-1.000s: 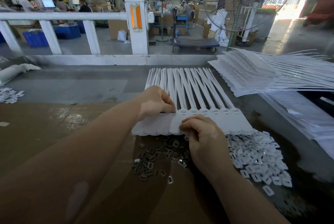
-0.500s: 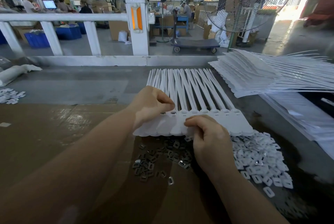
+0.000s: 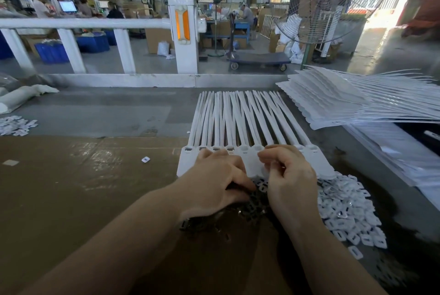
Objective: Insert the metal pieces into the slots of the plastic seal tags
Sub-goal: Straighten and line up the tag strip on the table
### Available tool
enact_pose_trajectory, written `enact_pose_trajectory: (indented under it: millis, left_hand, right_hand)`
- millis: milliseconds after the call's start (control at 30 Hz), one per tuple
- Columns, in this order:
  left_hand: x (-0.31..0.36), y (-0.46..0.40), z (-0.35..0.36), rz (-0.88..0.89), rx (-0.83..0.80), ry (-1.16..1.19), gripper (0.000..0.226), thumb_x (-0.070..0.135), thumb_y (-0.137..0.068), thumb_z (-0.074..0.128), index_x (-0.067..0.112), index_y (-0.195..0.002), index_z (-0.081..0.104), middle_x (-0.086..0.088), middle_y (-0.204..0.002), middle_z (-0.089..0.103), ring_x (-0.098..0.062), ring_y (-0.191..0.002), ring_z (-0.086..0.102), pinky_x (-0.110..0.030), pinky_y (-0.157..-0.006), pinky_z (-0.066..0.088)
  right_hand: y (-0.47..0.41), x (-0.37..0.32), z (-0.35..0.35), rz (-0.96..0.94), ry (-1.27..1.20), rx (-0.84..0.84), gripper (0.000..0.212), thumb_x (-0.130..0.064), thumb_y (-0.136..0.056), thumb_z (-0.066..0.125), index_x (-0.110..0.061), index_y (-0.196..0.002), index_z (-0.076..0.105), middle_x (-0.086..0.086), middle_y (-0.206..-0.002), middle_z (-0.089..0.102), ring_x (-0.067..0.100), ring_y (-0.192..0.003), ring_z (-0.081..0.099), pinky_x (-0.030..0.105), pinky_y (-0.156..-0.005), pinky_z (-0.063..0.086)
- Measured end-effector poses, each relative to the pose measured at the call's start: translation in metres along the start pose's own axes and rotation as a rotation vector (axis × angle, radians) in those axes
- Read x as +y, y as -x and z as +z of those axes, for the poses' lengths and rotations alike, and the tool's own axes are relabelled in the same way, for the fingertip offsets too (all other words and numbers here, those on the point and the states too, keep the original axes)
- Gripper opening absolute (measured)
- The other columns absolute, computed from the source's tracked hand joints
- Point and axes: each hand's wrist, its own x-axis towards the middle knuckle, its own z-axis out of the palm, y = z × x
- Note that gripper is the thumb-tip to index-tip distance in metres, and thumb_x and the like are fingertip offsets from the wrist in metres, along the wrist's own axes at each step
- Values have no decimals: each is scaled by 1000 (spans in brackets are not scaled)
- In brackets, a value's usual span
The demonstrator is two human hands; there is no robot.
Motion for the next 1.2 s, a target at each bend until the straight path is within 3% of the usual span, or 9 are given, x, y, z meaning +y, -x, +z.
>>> enact_pose_trajectory:
  millis: [67,233,400,600,800,967,1100,1200]
  left_hand:
    - [3,0,3,21,1,-56,27,46,-92,50,48,-117,59,22,-98,44,-3,-95,27,-27,-82,12]
    - [8,1,12,70,46,-107,27,46,-94,44,46,-118,58,21,-106,49,-4,-99,31,-31,-85,15]
    - [10,1,19,110,43,-148,27,44,-94,45,46,-118,58,24,-119,53,-5,-104,29,-29,-79,11]
    - [10,0,17,62,72,-35,18,39,-91,54,41,-105,64,24,-102,58,-3,-99,35,-27,-80,12]
    - [11,2,16,48,115,49,13,38,-89,58,38,-97,67,27,-87,50,1,-95,36,-24,-80,14]
    - [8,2,12,30,158,281,8,29,-83,68,35,-87,71,25,-85,57,4,-91,48,-26,-95,29]
    - [7,2,9,-3,175,377,12,22,-82,70,30,-89,74,33,-74,59,12,-85,55,-3,-82,36]
    - [6,2,7,-48,198,489,15,18,-82,70,33,-82,72,31,-72,63,11,-79,60,-3,-77,40]
  right_hand:
    - [0,1,0,4,5,-8,28,12,-84,48,-7,-85,69,-9,-90,57,6,-86,57,20,-79,49]
    - [1,0,1,5,23,-9,29,12,-83,49,-9,-84,69,-10,-88,57,-2,-85,54,4,-75,40]
    - [1,2,1,-2,27,-14,29,14,-81,50,-8,-82,69,-8,-87,57,-4,-84,53,2,-74,38]
    - [0,2,1,-20,30,-14,29,15,-81,50,-7,-81,69,-8,-86,58,-4,-85,53,0,-75,36]
    - [-1,2,0,-20,24,-9,28,14,-81,50,-7,-81,69,-6,-86,59,-2,-84,54,3,-76,39]
    - [-2,3,0,-9,12,-13,29,14,-82,50,-8,-81,69,-6,-86,60,2,-84,56,9,-77,45]
    - [-2,3,0,-7,1,-14,29,14,-81,50,-7,-81,69,-4,-85,61,1,-83,56,7,-75,44]
    - [-2,3,0,12,-9,-11,28,14,-81,51,-7,-81,70,-2,-86,63,-1,-83,56,2,-73,40]
